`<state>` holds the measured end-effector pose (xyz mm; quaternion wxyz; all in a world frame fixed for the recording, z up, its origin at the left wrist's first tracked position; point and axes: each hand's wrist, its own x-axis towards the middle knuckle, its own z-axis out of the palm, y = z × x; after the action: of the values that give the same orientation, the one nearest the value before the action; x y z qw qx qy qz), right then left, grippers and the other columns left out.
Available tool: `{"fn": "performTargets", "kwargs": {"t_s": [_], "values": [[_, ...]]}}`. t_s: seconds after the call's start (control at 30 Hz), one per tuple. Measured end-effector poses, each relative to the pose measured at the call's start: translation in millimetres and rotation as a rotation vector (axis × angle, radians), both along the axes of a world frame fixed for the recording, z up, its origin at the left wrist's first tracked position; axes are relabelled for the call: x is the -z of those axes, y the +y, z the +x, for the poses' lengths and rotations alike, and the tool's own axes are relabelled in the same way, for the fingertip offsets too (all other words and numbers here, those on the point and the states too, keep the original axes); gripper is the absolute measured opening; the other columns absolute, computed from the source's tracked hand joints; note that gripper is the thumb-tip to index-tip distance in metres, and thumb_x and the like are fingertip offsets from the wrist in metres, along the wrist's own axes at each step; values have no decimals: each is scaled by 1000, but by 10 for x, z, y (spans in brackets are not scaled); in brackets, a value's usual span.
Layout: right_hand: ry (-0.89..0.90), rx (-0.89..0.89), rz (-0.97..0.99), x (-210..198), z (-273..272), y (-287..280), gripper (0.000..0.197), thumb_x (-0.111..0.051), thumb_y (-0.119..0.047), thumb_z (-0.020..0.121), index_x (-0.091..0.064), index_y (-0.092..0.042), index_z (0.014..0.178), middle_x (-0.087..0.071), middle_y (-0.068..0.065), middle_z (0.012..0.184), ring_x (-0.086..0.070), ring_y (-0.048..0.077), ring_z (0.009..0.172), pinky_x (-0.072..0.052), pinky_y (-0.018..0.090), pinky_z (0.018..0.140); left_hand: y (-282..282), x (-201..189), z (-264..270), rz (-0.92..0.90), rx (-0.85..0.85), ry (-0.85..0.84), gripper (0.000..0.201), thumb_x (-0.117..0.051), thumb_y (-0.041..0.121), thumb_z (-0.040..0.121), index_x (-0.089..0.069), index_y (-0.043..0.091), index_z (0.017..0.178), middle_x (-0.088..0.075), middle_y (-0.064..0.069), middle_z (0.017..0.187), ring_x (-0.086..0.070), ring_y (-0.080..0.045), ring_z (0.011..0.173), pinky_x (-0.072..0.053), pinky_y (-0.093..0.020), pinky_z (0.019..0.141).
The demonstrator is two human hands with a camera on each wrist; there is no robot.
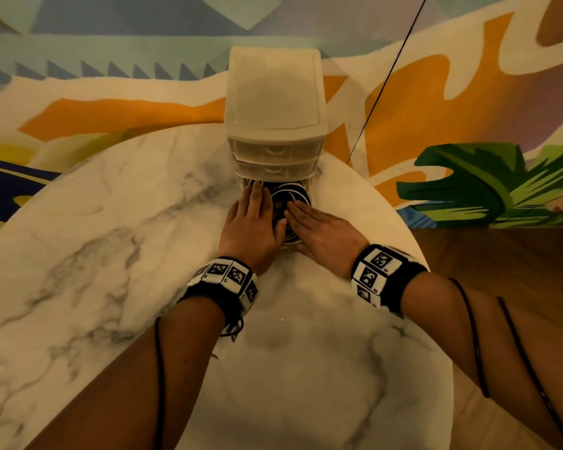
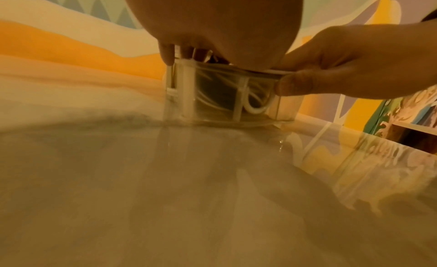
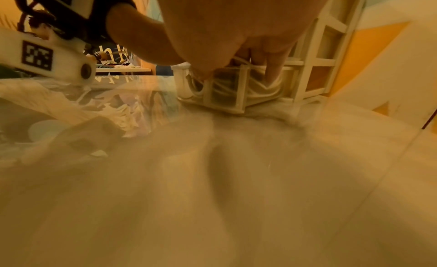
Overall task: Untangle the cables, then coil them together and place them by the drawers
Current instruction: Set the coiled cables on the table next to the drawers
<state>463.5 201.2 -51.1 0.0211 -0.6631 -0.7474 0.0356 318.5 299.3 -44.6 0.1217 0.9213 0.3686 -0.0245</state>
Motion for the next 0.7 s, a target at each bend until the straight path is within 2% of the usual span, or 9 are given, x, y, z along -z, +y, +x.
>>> {"fn": "performTargets", "kwargs": {"t_s": [0.13, 0.3, 0.4, 0.5, 0.57, 0.63, 0.7], "values": [[42, 19, -76, -43, 63, 2, 61, -55, -34, 92, -38, 0, 140, -39, 19, 146, -37, 30, 137, -47, 43, 100, -40, 6, -95, 3, 58, 30, 71, -17, 55, 94, -7, 12, 150, 3, -8, 159, 1, -20, 146, -7, -36, 119], [34, 56, 36, 15, -42, -46, 60, -73, -32, 80, -55, 1, 127, -56, 19, 132, -54, 30, 123, -58, 37, 82, 50, -31, -43, 75, -7, -30, 62, -32, 54, 92, -31, 16, 141, -16, -14, 156, -13, -29, 144, -11, -43, 116], [60, 54, 26, 41, -96, -48, 60, -73, -30, 79, -55, 2, 126, -55, 21, 132, -53, 32, 124, -59, 42, 78, 31, -27, 15, 85, -73, 4, 59, -35, 53, 90, -35, 14, 134, -21, -17, 154, -15, -34, 142, -12, -46, 115], [88, 56, 5, 63, -91, -53, 58, -67, -29, 83, -51, 2, 129, -51, 22, 136, -49, 34, 127, -58, 46, 78, 39, -2, 58, 35, -122, -10, 55, -38, 52, 87, -37, 15, 128, -28, -16, 150, -26, -35, 137, -22, -48, 112], [94, 63, -12, 64, -107, -33, 55, -57, -31, 87, -50, 3, 129, -50, 23, 136, -48, 35, 128, -57, 45, 81, 88, -2, 76, -5, -125, -33, 52, -40, 52, 86, -37, 18, 126, -32, -12, 148, -34, -33, 132, -27, -47, 108], [109, 78, -32, 77, -140, 4, 56, -41, -35, 90, -50, 3, 130, -49, 23, 137, -46, 35, 129, -57, 45, 83, 167, -33, 91, -39, -119, -26, 52, -40, 51, 87, -36, 18, 127, -36, -10, 144, -41, -33, 125, -31, -46, 105], [119, 97, -45, 79, -163, 41, 56, -39, -34, 89, -51, 3, 130, -50, 23, 136, -47, 36, 128, -57, 44, 83, 223, -62, 110, -51, -110, -5, 53, -40, 51, 88, -34, 18, 129, -37, -10, 143, -46, -36, 118, -33, -45, 100]]}}
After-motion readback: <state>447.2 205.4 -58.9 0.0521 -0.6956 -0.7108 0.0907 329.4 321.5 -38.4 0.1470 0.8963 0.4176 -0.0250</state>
